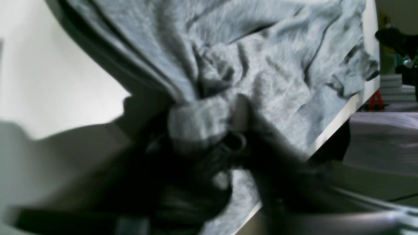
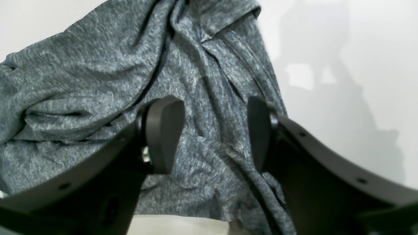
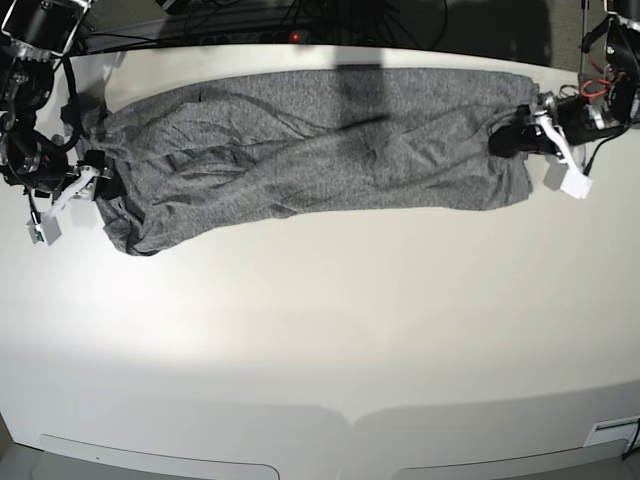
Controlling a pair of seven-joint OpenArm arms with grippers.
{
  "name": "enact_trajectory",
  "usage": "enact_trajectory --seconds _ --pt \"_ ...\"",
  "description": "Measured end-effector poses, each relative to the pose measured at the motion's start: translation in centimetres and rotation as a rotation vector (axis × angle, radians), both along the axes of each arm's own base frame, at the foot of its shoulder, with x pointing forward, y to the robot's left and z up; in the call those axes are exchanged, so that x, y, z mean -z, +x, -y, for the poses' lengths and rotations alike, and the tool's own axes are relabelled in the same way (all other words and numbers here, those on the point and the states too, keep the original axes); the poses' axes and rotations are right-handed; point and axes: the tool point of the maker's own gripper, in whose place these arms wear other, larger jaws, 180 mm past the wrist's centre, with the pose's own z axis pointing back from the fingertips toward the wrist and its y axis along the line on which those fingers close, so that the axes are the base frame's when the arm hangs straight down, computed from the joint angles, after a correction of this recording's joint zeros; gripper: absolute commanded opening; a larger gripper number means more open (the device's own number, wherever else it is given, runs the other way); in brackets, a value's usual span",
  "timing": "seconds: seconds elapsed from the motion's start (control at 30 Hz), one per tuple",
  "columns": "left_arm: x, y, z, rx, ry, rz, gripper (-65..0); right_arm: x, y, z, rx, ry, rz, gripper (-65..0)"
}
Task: Fold the T-shirt properly
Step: 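Hold the shirt ends with both grippers and stretch the folded strip, then release the right gripper and push the left-held end toward the shirt middle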
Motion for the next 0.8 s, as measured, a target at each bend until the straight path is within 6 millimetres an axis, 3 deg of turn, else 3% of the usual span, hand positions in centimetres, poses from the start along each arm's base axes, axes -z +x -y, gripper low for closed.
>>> enact_trajectory --seconds 0.1,0.2,0.4,0.53,0.8 --pt "0.0 -0.1 -0.3 0.007 0.008 -0.002 -65.0 0.0 0.0 0.0 0.000 0.000 0.000 -30.3" --pt "-0.2 -0.1 -1.9 0.014 0.048 -0.002 -65.0 0.0 0.0 0.0 0.000 0.000 0.000 -30.4" --pt "-0.6 0.9 -8.3 0.038 0.288 0.061 -65.0 -0.8 1.0 -0.4 0.006 0.034 0.065 -30.5" --pt "-0.9 1.4 -11.2 0.040 0.407 0.079 -65.0 -1.4 1.4 -1.4 0.002 0.098 0.102 -30.5" --pt "-1.8 1.3 -19.1 -0.030 0.695 -0.011 -65.0 -0.6 1.3 -3.0 0.006 0.144 0.096 -30.5"
